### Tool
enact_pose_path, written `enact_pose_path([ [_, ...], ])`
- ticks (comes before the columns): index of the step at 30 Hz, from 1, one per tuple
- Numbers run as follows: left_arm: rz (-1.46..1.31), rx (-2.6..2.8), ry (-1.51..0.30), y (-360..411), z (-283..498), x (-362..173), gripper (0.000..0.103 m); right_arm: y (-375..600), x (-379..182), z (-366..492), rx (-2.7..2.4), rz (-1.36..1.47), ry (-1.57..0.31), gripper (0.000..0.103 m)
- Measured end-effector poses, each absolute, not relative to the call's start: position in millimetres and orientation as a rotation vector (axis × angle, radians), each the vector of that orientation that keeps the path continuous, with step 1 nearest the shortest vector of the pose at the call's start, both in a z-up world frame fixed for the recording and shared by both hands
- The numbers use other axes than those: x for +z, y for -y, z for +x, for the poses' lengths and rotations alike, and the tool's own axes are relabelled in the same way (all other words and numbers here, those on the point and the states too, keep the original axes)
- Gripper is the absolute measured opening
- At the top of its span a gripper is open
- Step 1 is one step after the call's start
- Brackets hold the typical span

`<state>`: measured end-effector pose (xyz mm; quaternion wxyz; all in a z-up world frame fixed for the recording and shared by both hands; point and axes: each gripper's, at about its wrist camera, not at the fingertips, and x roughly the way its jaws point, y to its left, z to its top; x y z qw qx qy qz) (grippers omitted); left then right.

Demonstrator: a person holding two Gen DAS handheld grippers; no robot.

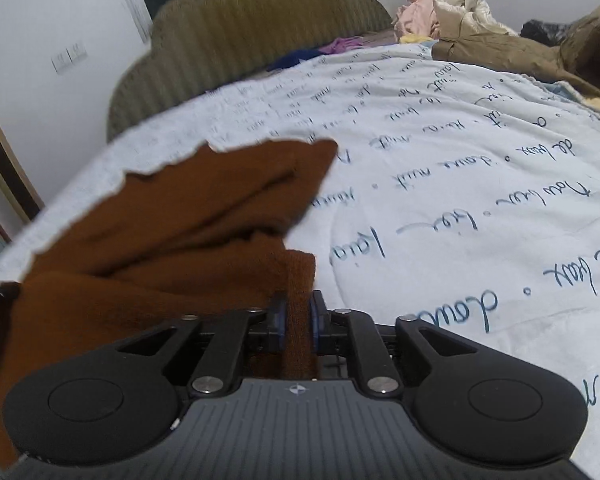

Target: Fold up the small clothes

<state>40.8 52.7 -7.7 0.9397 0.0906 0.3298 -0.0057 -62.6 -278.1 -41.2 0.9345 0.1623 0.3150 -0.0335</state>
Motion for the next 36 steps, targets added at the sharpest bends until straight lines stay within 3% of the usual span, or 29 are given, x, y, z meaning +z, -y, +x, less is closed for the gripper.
enact_pose_path([
  [2,0.214,0.022,-0.657,-45.3,37.6,-8.5,0.012,274.2,-42.8,-66.1,-0.091,0.311,-0.629,0.031],
  [3,0.221,0.033,-0.655,-43.1,36.6,-7.9,0.019,273.4,-42.6,-68.0,-0.097,0.307,-0.628,0.035],
  [5,0.229,0.04,-0.65,-41.0,34.2,-7.3,0.043,274.7,-42.7,-72.0,-0.089,0.315,-0.628,0.045],
  [6,0.232,0.046,-0.642,-40.3,32.6,-6.8,0.066,275.3,-41.4,-74.8,-0.084,0.321,-0.63,0.046],
  [7,0.236,0.054,-0.626,-40.1,30.1,-6.1,0.079,275.5,-39.8,-78.8,-0.08,0.325,-0.631,0.047],
  [14,0.238,0.097,-0.634,-43.4,25.7,-6.6,0.08,277.2,-36.6,-92.6,-0.093,0.349,-0.627,0.049],
  [19,0.218,0.126,-0.648,-45.9,26.5,-7.7,0.08,265.8,-31.9,-93.3,-0.101,0.28,-0.617,0.065],
  [36,-0.134,-0.199,-0.826,-129.5,-47.0,-21.9,0.08,270.3,-41.5,-136.5,-0.004,0.378,-0.666,0.065],
])
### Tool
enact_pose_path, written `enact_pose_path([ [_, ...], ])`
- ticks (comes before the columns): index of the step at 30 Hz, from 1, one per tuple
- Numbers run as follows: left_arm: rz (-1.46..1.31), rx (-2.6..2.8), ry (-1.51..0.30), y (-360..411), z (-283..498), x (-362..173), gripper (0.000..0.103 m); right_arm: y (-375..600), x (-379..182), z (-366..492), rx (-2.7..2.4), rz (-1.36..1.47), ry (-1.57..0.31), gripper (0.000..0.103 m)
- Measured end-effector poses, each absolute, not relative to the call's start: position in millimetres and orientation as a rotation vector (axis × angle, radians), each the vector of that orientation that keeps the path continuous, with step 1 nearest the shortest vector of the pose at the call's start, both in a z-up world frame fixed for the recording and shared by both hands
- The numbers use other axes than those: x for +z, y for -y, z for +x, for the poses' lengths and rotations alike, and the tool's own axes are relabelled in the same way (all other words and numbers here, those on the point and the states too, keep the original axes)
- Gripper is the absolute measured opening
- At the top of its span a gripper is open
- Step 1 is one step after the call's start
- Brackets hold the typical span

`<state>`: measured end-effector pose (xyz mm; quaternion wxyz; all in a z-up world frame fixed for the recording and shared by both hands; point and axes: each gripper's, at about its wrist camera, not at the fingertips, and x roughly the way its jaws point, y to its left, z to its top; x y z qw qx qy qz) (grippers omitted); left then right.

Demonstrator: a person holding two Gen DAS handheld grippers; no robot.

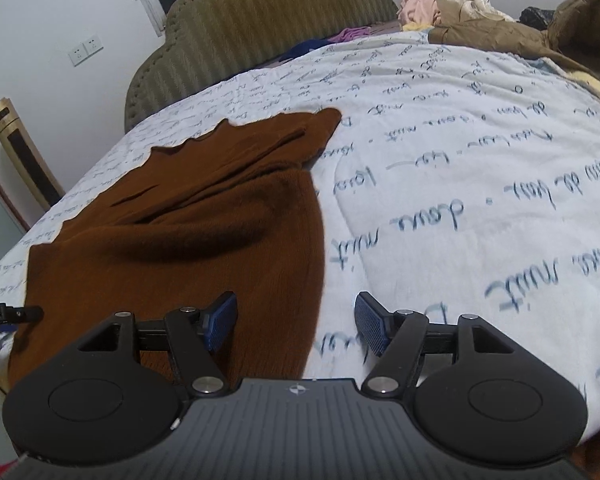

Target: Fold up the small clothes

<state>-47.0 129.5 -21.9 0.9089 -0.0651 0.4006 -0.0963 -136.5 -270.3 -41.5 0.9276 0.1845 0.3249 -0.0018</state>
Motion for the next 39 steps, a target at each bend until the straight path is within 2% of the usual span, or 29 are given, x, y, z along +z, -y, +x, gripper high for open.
enact_pose_path([
  [7,-0.133,-0.324,-0.807,-113.8,-79.6,-26.0,0.079,257.8,-41.4,-159.4,0.074,0.397,-0.691,0.065],
  [9,-0.119,-0.362,-0.797,-104.1,-85.1,-27.2,0.079,252.2,-40.6,-163.3,0.092,0.389,-0.701,0.059],
  [10,-0.114,-0.378,-0.796,-99.4,-86.6,-27.8,0.075,248.7,-40.5,-165.1,0.094,0.379,-0.708,0.05],
  [11,-0.102,-0.385,-0.79,-95.2,-88.9,-27.9,0.066,245.5,-40.2,-166.3,0.097,0.369,-0.715,0.035],
  [13,-0.079,-0.406,-0.803,-90.4,-89.8,-27.7,0.013,240.1,-40.3,-168.5,0.104,0.365,-0.72,0.017],
  [14,-0.099,-0.42,-0.821,-92.4,-88.3,-27.6,0.009,238.2,-40.0,-169.6,0.099,0.367,-0.715,0.016],
  [19,-0.133,-0.466,-0.77,-104.9,-96.6,-6.5,0.007,248.6,-27.8,-175.3,0.12,0.45,-0.664,0.013],
  [29,-0.165,-0.624,-0.578,-141.6,-143.1,80.7,0.007,272.5,47.7,-216.0,0.27,0.533,-0.476,0.013],
  [34,-0.228,-0.597,-0.606,-145.1,-117.2,83.7,0.007,280.6,51.2,-210.7,0.291,0.575,-0.461,0.013],
  [39,-0.237,-0.574,-0.64,-134.7,-67.6,87.7,0.008,281.8,52.4,-166.7,0.319,0.592,-0.439,0.013],
])
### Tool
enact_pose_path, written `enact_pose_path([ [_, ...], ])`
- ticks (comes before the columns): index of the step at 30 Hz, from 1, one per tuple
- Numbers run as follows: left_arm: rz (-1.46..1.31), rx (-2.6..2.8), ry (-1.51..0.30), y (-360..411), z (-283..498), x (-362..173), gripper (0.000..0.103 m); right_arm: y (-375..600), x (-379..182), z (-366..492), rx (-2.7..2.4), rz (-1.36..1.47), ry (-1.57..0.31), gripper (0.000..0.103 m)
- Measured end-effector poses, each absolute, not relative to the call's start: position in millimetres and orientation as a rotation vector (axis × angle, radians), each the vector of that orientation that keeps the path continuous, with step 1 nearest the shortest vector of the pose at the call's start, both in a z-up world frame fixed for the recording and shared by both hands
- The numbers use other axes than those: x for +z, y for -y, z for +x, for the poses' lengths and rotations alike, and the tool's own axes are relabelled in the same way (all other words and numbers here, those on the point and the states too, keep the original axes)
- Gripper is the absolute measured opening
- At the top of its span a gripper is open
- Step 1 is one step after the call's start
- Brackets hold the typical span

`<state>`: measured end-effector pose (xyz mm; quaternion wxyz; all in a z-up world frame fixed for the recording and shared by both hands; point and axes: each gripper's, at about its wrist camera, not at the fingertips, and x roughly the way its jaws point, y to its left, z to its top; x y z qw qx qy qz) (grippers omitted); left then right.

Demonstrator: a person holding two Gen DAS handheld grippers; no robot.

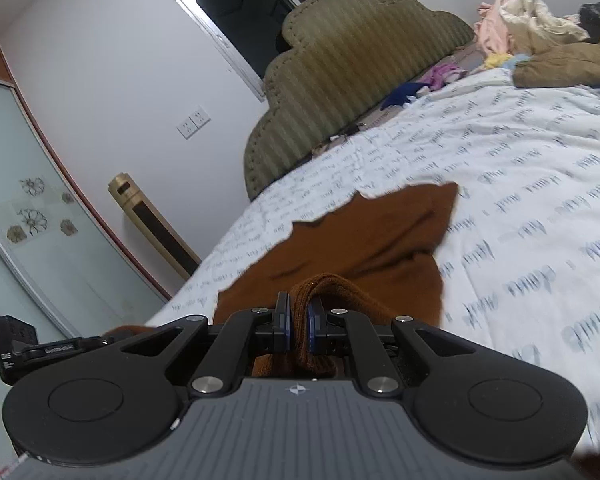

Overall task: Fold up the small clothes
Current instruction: 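Lay the folded edge down and open both tools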

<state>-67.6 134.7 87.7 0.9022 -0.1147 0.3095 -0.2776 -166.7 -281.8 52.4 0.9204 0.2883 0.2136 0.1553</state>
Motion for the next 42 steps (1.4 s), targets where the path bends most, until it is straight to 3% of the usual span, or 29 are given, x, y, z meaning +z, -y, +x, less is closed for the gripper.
enact_pose_path([
  [11,-0.162,-0.359,-0.71,-105.4,85.6,96.7,0.008,310.0,59.8,-11.8,0.239,0.642,-0.462,0.013],
  [16,-0.138,-0.289,-0.816,-81.2,165.8,61.3,0.01,315.4,38.3,68.0,0.155,0.641,-0.544,0.014],
  [18,-0.135,-0.248,-0.909,-73.5,191.7,37.5,0.012,317.0,20.5,99.5,0.089,0.63,-0.605,0.021],
  [22,-0.126,-0.195,-0.933,-82.3,196.3,17.8,0.013,321.9,-11.2,125.5,-0.055,0.573,-0.689,0.025],
  [23,-0.121,-0.205,-0.903,-88.2,189.8,20.4,0.015,324.1,-13.2,121.8,-0.061,0.57,-0.683,0.027],
  [24,-0.11,-0.203,-0.875,-94.5,183.0,24.8,0.024,327.2,-13.5,115.2,-0.057,0.572,-0.666,0.029],
  [26,-0.08,-0.15,-0.808,-106.1,169.7,37.7,0.048,329.0,-9.6,101.1,-0.05,0.553,-0.634,0.04],
  [27,-0.067,-0.122,-0.765,-113.0,161.4,42.6,0.068,328.4,-6.2,96.2,-0.046,0.527,-0.629,0.04],
  [28,-0.054,-0.112,-0.738,-117.9,156.0,47.2,0.075,326.5,-3.1,92.7,-0.036,0.499,-0.631,0.04],
  [32,-0.023,-0.262,-0.79,-123.1,142.5,56.0,0.075,317.3,-2.1,89.6,0.113,0.505,-0.719,0.053],
  [36,-0.103,-0.457,-0.965,-109.2,151.8,40.2,0.075,306.1,-6.6,102.5,0.211,0.595,-0.785,0.057],
  [38,-0.138,-0.573,-1.061,-96.5,159.7,23.7,0.075,300.8,-10.7,116.1,0.275,0.64,-0.816,0.072],
  [39,-0.137,-0.619,-1.092,-87.4,166.0,16.5,0.075,297.1,-12.3,124.4,0.304,0.644,-0.829,0.075],
  [42,-0.122,-0.572,-1.066,-64.7,183.4,7.6,0.074,289.6,-11.6,150.6,0.297,0.638,-0.829,0.076],
])
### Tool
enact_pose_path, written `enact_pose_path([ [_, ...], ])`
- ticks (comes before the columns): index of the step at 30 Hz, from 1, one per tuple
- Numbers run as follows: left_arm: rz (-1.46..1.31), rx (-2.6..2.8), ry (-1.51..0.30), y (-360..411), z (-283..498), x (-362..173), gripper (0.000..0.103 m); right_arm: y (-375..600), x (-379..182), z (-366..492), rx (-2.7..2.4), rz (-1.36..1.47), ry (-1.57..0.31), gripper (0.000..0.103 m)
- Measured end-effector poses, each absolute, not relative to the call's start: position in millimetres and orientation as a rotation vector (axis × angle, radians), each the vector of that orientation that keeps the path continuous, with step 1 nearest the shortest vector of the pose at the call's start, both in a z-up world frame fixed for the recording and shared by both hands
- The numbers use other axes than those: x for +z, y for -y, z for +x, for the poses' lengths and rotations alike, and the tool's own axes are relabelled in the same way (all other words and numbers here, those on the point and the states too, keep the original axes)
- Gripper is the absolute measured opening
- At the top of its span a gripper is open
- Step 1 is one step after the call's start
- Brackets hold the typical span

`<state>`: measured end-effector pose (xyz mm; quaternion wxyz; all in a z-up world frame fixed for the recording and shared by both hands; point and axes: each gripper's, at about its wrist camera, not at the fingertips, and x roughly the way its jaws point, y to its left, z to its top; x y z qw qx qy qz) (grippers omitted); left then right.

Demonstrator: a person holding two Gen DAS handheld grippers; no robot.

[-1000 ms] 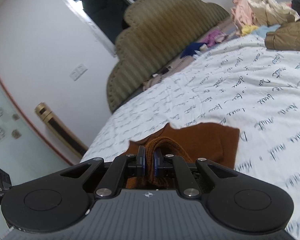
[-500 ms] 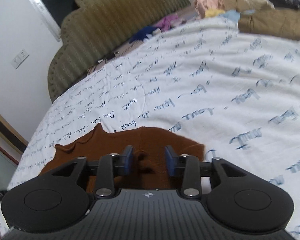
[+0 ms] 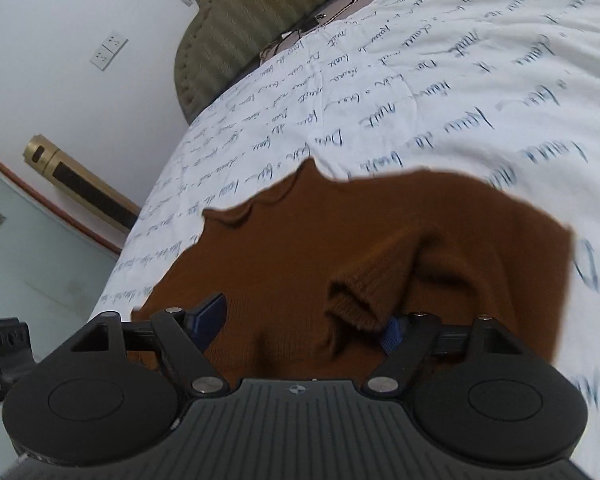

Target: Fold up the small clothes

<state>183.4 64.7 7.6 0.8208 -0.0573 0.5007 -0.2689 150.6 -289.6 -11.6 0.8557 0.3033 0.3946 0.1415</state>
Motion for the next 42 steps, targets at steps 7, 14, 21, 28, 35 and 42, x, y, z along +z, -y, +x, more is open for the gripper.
enact_pose_path([
  [7,-0.5,-0.207,-0.779,-109.6,208.1,40.6,0.074,319.4,8.3,161.1,0.13,0.786,-0.552,0.08],
  [14,-0.156,-0.254,-0.791,-119.5,167.2,40.4,0.075,323.0,17.0,115.6,0.124,0.553,-0.578,0.083],
  [21,-0.142,-0.566,-0.989,-102.2,168.9,8.9,0.075,274.5,0.4,134.8,0.44,0.603,-0.822,0.092],
  [28,-0.396,-0.494,-0.934,-80.7,210.9,0.8,0.075,226.1,-18.0,174.4,0.342,0.704,-0.826,0.092],
  [35,-0.688,-0.253,-0.757,-152.6,212.0,42.8,0.078,270.1,-7.0,146.1,0.24,0.662,-0.734,0.093],
  [42,-0.124,-0.293,-0.783,-154.8,139.2,33.3,0.078,325.3,8.6,68.7,0.144,0.509,-0.581,0.093],
])
